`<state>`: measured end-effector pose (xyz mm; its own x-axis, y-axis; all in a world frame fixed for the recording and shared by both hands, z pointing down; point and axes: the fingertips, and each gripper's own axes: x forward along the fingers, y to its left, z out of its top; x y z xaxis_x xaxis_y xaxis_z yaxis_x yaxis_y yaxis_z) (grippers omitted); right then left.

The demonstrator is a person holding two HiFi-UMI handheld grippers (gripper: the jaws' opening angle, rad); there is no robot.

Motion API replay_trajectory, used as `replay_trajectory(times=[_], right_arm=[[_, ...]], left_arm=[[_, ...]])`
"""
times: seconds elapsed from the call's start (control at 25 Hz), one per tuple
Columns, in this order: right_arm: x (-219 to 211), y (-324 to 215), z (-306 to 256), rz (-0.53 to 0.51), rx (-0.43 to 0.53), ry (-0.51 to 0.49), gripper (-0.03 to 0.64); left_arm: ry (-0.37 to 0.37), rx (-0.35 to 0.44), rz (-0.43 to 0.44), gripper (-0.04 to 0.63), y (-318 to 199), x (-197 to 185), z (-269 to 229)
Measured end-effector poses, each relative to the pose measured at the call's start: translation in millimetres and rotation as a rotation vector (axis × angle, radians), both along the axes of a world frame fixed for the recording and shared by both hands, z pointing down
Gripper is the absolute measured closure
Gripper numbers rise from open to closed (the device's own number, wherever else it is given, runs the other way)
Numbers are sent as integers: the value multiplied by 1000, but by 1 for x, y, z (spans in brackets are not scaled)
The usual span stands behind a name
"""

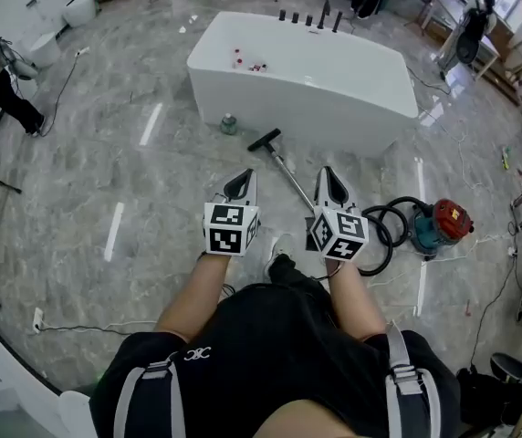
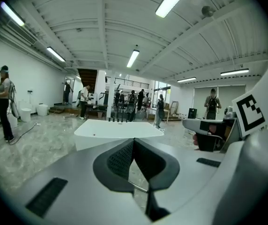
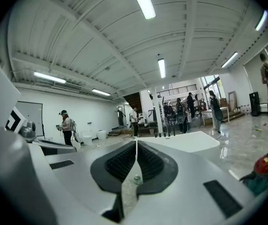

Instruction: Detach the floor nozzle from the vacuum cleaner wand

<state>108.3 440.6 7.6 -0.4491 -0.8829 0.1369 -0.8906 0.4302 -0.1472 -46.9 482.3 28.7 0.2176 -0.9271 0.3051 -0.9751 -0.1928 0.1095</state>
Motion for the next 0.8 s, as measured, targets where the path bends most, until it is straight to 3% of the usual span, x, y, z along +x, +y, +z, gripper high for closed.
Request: replay_trajectory(times=[0.36,0.8], right_arm=[[-19,-117,-5,-17,10,-72,609],[15,-275,-11,-97,-5,-121,609]], left_arm=[[-36,-2,-2,586,-108,-13,-12],[-55,-22,-7,586,-276,45,-24]])
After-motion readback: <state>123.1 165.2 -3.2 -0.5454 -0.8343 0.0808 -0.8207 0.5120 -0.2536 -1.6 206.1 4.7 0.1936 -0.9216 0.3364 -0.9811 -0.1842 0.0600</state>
